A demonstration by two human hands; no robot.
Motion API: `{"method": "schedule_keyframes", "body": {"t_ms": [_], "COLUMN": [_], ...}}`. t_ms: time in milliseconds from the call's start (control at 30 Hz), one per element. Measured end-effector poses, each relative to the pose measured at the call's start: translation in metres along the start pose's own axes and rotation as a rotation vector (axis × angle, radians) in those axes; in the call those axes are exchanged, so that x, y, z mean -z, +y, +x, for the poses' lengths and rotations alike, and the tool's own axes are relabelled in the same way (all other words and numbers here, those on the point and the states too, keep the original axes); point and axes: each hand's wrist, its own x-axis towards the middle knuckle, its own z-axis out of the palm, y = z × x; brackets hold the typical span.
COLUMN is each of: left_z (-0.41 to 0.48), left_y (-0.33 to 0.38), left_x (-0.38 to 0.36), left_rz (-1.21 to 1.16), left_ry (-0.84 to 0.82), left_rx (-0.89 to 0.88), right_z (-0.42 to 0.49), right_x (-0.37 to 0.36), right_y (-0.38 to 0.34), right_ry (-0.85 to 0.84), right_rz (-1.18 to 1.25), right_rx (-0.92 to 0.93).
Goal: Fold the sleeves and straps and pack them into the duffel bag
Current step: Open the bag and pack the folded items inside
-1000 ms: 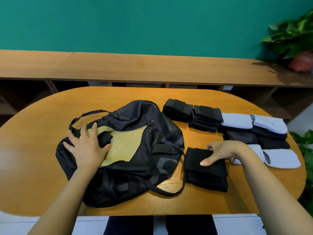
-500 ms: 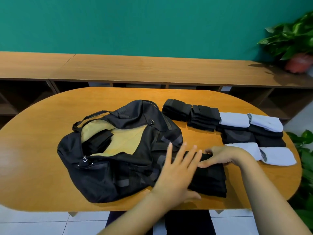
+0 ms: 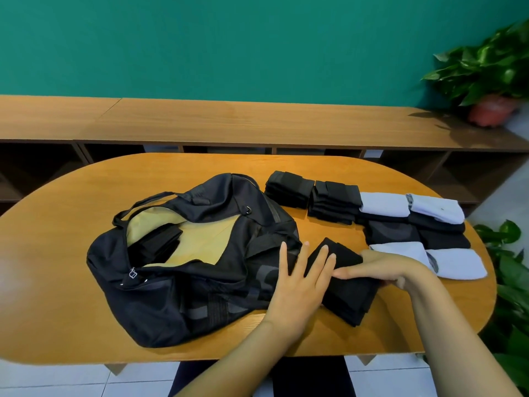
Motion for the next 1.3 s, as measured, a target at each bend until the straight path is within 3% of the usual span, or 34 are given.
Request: {"method": "schedule_keyframes", "body": {"t_ms": [167, 267, 367, 467, 667, 767, 833, 967, 1000, 1100, 1167, 1300], "left_z": [0.012, -0.004, -0.039, -0.07, -0.101, -0.111, -0.113, -0.096, -0.089, -0.071, -0.069, -0.085], "left_y": [-0.035, -0.088, -0.145, -0.166, -0.164, -0.168, -0.174, -0.21, -0.221, -0.249, -0.268, -0.294], "left_x": [0.034, 0.047, 0.056, 0.05, 0.071, 0.082, 0.09, 0.085, 0.077, 0.046, 0.035, 0.022], "left_rz": [-0.08, -0.103, -0.159, -0.225, -0.252, -0.33, -0.408, -0.492, -0.434, -0.207, -0.28, -0.517], "left_ry": [0.122, 0.099, -0.206, -0.451, -0.379, -0.42, -0.421, -0.044, -0.021, -0.318, -0.447, -0.539], "left_rx": [0.09, 0.287, 0.5, 0.447, 0.257, 0.224, 0.239, 0.434, 0.448, 0.389, 0.406, 0.506], "right_z": [-0.021, -0.028, -0.021, -0.001, 0.06, 0.081, 0.081, 0.074, 0.073, 0.077, 0.079, 0.077], "right_x": [0.01, 0.012, 0.0, -0.03, -0.108, -0.14, -0.148, -0.14, -0.14, -0.142, -0.14, -0.137], "right_y": [-0.026, -0.059, -0.101, -0.15, -0.205, -0.196, -0.191, -0.185, -0.185, -0.18, -0.179, -0.184], "right_ry": [0.161, 0.235, 0.253, 0.163, -0.143, -0.179, -0.161, -0.175, -0.18, -0.181, -0.169, -0.272], "right_rz": [0.211, 0.35, 0.433, 0.541, 0.484, 0.325, 0.222, 0.159, 0.155, 0.118, 0.092, 0.073], "right_rx": [0.224, 0.331, 0.415, 0.462, 0.287, 0.186, 0.247, 0.357, 0.362, 0.324, 0.286, 0.288]}}
